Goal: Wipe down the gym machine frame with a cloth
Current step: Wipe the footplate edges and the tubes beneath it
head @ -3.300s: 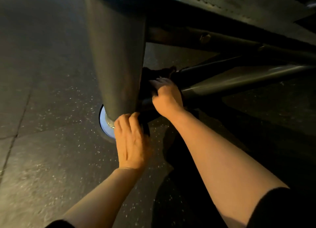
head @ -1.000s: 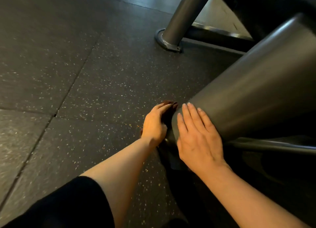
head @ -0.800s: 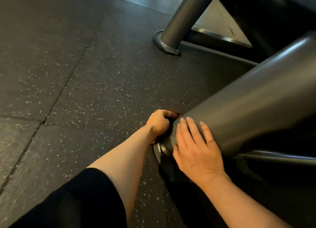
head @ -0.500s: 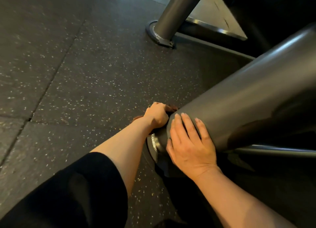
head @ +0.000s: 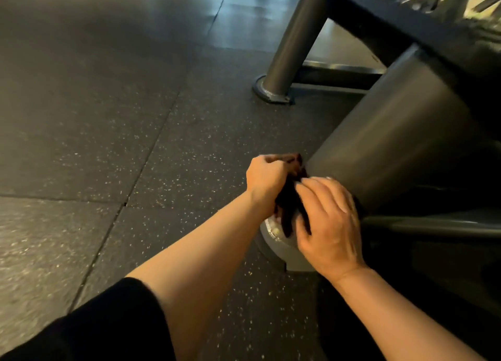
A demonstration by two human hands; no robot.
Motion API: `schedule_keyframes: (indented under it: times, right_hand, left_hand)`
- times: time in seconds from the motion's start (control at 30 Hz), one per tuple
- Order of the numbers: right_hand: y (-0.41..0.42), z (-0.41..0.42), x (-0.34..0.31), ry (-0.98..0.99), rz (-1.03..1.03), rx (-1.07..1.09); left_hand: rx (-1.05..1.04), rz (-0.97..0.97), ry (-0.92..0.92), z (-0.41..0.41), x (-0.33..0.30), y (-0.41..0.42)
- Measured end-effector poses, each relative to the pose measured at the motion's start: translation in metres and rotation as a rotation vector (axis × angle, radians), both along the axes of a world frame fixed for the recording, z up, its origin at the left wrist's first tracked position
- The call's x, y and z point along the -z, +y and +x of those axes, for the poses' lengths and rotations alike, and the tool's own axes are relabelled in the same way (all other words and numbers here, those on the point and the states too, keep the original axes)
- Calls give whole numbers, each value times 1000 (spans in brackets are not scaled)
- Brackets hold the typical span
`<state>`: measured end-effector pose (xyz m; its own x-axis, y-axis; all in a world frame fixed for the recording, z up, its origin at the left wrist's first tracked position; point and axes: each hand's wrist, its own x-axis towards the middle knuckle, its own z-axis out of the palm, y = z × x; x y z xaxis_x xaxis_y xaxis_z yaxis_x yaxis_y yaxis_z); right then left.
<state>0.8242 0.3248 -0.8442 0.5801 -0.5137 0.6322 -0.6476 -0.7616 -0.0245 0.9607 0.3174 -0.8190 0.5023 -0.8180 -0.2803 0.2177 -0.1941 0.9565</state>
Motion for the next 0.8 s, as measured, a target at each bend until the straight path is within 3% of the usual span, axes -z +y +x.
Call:
schedule_keyframes:
  times: [0.1,0.2,0.27,0.37,0.57,0.7,0.8]
  right_hand:
    - [8,-21,-28,-482,28,139]
    - [1,-39,-51,-953,197,171]
    - [-4,-49,-62,-1097,294,81]
    - [4,-63,-82,-1408,723,-165]
    - [-12,-94,-96,-1630,1438,-371]
    - [-10,-117,-99,-1690,1522,-460]
    - [-2,-138,-74,-1704,1614,-271]
  left_hand:
    - [-16,-267,-47,-28,-59,-3]
    - [-62,-471,-26,-70,-104,0]
    - [-95,-531,-47,-98,-118,5]
    - [-196,-545,-256,-139,-118,17]
    - [-211,-559,-599,-180,-92,33]
    - [-94,-528,-775,-194,-72,39]
    - [202,-417,-825,-209,-43,42]
